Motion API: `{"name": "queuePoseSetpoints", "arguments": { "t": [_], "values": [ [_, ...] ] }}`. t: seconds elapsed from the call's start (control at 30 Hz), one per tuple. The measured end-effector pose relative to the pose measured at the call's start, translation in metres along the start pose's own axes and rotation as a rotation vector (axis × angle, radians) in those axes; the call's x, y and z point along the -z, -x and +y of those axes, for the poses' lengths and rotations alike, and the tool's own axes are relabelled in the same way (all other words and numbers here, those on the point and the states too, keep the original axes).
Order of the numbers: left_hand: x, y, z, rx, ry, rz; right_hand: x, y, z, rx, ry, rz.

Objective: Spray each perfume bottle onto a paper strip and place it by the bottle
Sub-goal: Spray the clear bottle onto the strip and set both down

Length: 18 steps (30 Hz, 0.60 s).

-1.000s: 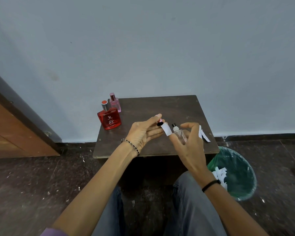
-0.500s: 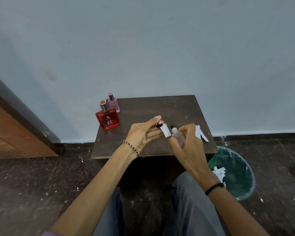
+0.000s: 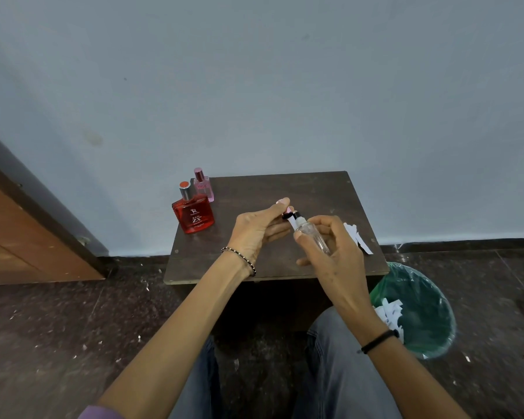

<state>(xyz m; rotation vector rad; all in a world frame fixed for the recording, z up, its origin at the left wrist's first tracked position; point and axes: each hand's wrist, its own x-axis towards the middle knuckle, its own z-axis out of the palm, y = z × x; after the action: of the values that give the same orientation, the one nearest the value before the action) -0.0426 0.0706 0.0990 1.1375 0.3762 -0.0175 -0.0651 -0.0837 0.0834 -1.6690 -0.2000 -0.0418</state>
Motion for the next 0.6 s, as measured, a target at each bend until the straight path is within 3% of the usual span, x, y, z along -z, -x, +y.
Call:
{"name": "queuePoseSetpoints", "arguments": {
  "t": [0.17, 0.4, 0.6],
  "values": [
    [0.001, -0.001, 0.001, -0.034, 0.014, -0.002, -0.001, -0.005, 0.002, -0.049, -0.041, -0.023],
    [0.001, -0.003, 0.002, -0.038, -0.048, -0.004, -0.002, -0.013, 0.009, -0.049, 0.098, -0.076],
    [-0.002, -0.005, 0.001, -0.009, -0.112, -0.065, -0.008, -0.017, 0.009, -0.116, -0.123, -0.065]
  ]
}}
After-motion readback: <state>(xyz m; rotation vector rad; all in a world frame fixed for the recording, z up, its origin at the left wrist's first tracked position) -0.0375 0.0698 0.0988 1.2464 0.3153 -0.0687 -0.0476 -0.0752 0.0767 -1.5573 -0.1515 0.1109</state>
